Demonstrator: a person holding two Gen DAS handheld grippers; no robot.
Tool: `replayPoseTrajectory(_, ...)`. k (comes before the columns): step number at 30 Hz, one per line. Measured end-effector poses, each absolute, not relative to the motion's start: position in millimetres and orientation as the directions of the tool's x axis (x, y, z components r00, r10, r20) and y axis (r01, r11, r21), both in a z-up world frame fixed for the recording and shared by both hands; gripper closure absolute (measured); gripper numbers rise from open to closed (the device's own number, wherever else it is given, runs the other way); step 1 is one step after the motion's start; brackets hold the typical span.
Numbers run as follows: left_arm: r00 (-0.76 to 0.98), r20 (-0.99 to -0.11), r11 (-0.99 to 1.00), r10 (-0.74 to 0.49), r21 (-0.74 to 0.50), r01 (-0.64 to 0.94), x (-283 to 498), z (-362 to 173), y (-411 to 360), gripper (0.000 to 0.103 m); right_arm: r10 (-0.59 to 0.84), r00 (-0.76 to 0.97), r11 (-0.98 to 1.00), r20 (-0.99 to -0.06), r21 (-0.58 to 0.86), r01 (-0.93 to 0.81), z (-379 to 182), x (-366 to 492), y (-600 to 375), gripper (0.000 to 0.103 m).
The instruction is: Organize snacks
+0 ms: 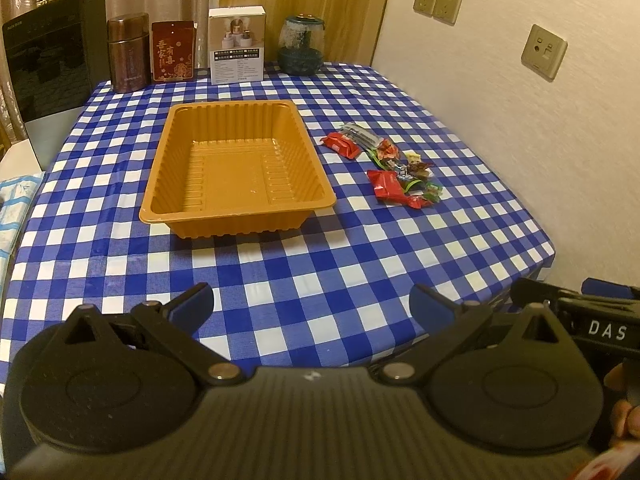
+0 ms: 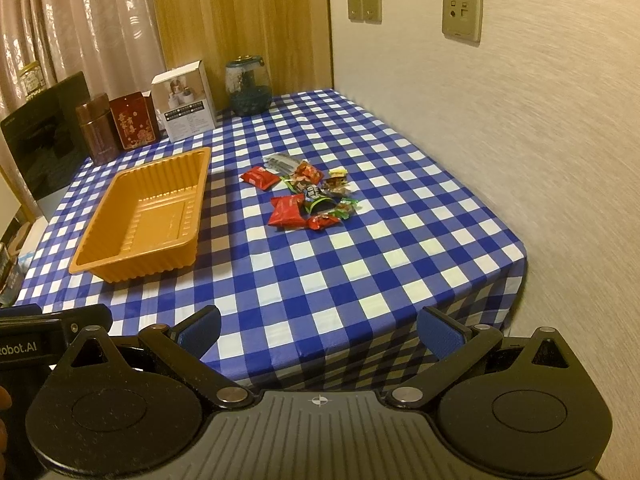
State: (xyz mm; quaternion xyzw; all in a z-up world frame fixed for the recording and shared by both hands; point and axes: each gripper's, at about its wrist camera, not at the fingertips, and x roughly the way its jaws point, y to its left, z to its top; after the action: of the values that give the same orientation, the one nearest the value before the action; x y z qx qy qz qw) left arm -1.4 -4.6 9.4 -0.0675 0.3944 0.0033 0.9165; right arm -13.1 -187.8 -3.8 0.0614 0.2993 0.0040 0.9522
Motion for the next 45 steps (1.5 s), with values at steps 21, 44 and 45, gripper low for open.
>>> replayPoseTrajectory(21, 0.689, -0.723, 0.991, -0.049, -0.123, -0.059, -2, 9, -3, 0.000, 0.043, 0.822, 0.993, -0.568, 0.118, 0.030, -3, -13, -189, 0.000)
replayPoseTrajectory(44, 0.715, -0.690, 0.987, -0.109, -0.158, -0.002, 38, 8, -16, 0.000, 0.018, 0.848, 0.986, -0.530, 0.150, 0.072, -1, 10, -215, 0.000)
replayPoseTrajectory(45, 0.719, -0.685, 0.987, -0.118, -0.163, 0.006, 43, 7, -16, 0.000, 0.015, 0.851, 0.986, -0.524, 0.149, 0.074, -2, 14, -218, 0.000)
